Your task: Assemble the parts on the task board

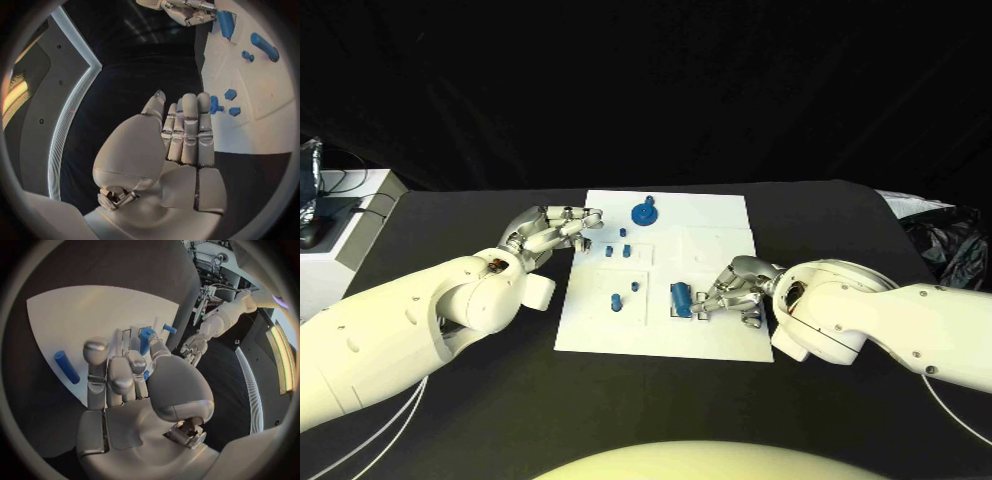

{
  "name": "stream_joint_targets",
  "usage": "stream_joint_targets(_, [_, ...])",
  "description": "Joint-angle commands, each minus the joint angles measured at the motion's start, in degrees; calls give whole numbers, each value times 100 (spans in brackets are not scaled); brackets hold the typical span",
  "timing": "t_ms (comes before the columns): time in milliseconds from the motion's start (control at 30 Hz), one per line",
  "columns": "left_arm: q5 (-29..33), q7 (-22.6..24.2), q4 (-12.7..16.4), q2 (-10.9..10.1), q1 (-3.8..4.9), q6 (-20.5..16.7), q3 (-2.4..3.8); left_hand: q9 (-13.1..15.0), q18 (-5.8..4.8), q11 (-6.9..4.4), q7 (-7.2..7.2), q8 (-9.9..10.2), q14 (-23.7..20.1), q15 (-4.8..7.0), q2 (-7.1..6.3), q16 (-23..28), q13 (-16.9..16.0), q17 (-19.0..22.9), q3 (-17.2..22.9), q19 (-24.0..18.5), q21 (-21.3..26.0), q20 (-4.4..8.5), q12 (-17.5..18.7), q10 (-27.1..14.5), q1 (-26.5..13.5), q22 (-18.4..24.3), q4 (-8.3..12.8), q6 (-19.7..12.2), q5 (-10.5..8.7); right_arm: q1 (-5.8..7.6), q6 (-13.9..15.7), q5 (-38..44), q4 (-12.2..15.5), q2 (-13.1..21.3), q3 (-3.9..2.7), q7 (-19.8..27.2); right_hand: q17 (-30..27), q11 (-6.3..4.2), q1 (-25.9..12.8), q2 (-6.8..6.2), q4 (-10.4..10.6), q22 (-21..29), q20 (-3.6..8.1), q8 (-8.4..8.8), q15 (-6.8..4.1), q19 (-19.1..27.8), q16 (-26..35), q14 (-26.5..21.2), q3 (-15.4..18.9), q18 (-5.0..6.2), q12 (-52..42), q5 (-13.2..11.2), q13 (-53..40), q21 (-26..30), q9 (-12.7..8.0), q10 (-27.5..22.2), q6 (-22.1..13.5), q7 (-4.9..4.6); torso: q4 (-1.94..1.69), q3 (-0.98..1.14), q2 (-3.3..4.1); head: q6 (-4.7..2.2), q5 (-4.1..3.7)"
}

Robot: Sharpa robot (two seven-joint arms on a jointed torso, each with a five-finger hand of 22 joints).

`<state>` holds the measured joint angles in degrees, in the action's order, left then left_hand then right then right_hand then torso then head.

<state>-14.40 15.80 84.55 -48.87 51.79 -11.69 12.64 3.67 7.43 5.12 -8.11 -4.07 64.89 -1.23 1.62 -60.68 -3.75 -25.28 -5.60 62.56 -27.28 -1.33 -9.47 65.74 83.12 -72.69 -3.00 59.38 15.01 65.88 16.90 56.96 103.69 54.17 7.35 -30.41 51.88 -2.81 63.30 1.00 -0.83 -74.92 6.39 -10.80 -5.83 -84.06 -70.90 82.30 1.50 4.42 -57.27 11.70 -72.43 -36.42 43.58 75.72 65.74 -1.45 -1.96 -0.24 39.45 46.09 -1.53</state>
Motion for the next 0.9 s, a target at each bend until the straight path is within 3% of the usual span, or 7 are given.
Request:
stream_joint_targets(33, [-3,24,12,3,-7,96,5,3,0,14,-20,11,-44,4,13,6,2,7,-13,11,45,2,-1,-21,2,-16,-34,-7,23,-7,98,129,-35,-40,0,35,3,-27,12,83,-55,-478,53,-50,-43,-242,-7,16,42,-25,-32,102,-15,-38,34,25,-2,58,-5,-3,-1,-2,-7])
stream_joint_targets(333, [-3,24,17,-5,-8,98,5,3,0,14,-20,11,-44,4,13,6,2,7,-13,11,45,2,-1,-21,2,-16,-34,-7,23,-21,209,174,-190,-193,0,-47,28,-45,-5,178,-102,-486,74,-146,-60,-246,-21,17,96,-44,-38,163,-27,-86,93,48,-15,87,-3,-3,-1,15,4])
stream_joint_targets(700, [-3,20,24,-20,-8,98,4,3,0,14,-20,11,-44,4,13,6,2,7,-13,11,45,2,-1,-21,2,-16,-34,-7,23,-72,92,180,-266,-306,1,-76,29,-48,65,153,-175,-484,75,-162,-62,-240,-19,17,92,-46,-38,161,-33,-75,95,44,-20,93,1,-3,-2,18,10])
stream_joint_targets(900, [-3,16,29,-26,-9,101,4,3,0,14,-20,11,-44,4,13,6,2,7,-13,11,45,2,-1,-21,2,-16,-34,-7,23,-85,26,200,-271,-306,2,-103,35,-53,265,112,-377,-487,81,-145,-68,-238,-19,19,15,-51,-39,187,-43,-91,48,42,-10,96,-2,-2,-2,22,10])
